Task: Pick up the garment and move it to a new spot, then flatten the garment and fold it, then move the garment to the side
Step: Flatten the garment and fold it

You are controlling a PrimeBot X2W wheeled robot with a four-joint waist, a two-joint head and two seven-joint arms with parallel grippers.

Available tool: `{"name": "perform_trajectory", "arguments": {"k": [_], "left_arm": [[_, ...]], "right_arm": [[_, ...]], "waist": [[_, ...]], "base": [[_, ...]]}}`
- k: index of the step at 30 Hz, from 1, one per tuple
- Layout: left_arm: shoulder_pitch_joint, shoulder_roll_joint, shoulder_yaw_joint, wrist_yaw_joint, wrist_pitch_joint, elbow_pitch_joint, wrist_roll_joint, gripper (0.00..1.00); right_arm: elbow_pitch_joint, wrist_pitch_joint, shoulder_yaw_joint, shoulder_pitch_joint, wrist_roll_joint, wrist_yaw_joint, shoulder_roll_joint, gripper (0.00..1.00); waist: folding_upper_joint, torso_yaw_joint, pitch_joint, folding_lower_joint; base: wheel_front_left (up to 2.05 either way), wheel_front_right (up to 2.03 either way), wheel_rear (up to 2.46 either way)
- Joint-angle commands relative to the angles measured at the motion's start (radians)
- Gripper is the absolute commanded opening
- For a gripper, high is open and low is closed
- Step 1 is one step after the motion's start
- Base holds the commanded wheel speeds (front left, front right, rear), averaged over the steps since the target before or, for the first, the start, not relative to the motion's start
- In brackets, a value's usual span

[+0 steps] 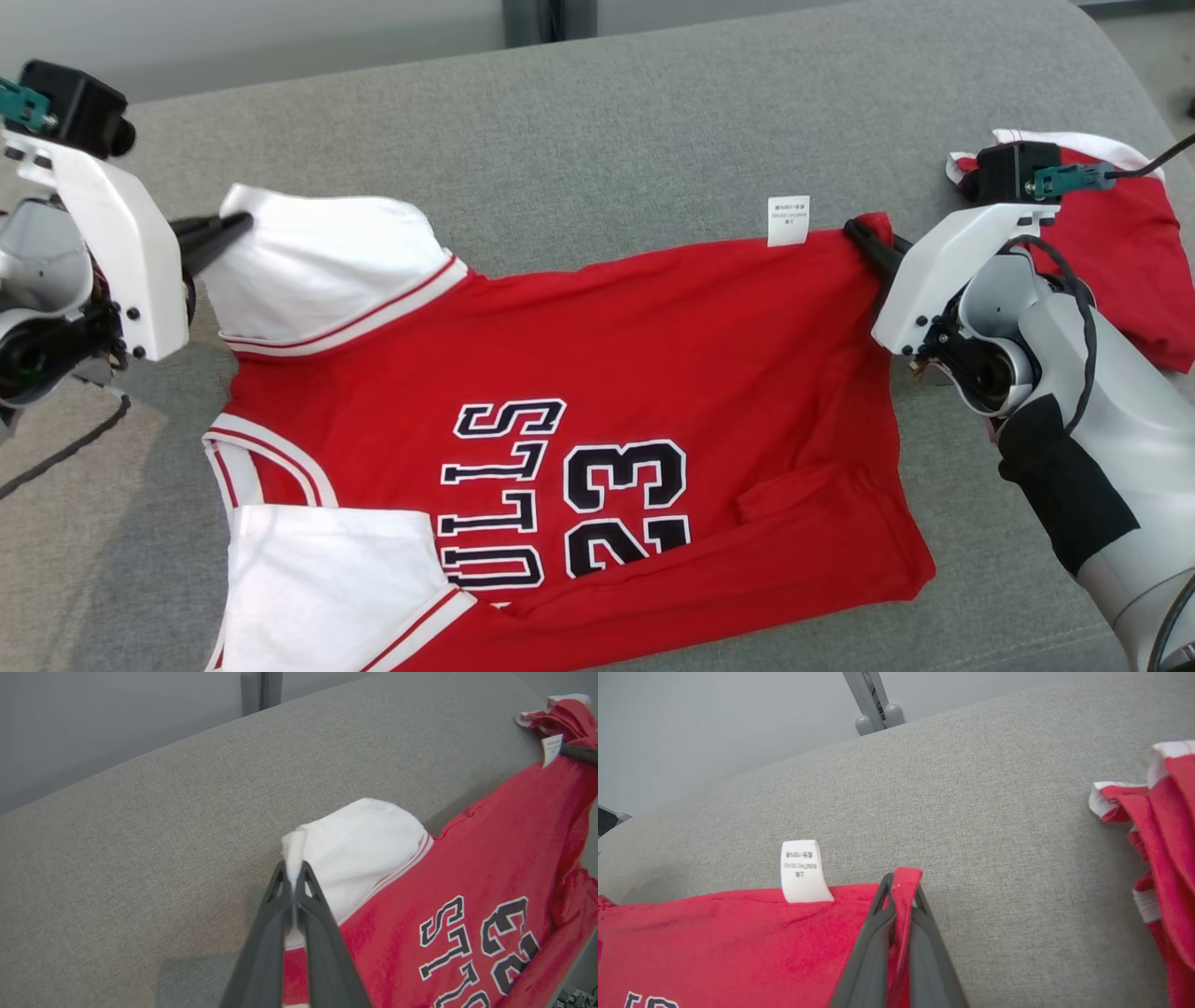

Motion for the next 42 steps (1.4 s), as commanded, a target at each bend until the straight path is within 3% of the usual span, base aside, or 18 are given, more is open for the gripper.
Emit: {"name": "perform_trajectory", "arguments": {"k": [1,11,18,28,42], "left_arm": [[0.013,0.002,-0.003,-0.002,0.007,-0.005,-0.012,0.0],[0.096,0.034,-0.019,-0.002,0.206,-0.128,-0.127,0.0],[0.151,0.051,-0.024,-0.002,0.318,-0.165,-0.166,0.0],[0.201,0.054,-0.025,-0.002,0.385,-0.162,-0.172,0.0],[0.237,0.045,-0.026,-0.002,0.428,-0.164,-0.177,0.0]], "right_arm": [[0.004,0.005,0.006,0.006,0.009,0.0,-0.009,0.0],[-0.054,0.103,0.098,0.062,0.083,0.0,-0.071,0.0],[-0.14,0.239,0.188,0.094,0.161,0.0,-0.144,0.0],[-0.195,0.317,0.294,0.093,0.198,0.0,-0.229,0.0],[-0.195,0.36,0.398,0.084,0.251,0.0,-0.25,0.0]], "waist": [[0.0,0.008,-0.012,0.0],[0.0,0.034,-0.095,0.0],[0.0,0.043,-0.134,0.0],[0.0,0.051,-0.144,0.0],[0.0,0.054,-0.141,0.0]], "base": [[0.0,0.0,0.0],[0.0,0.0,0.0],[0.0,0.0,0.0],[0.0,0.0,0.0],[0.0,0.0,0.0]]}}
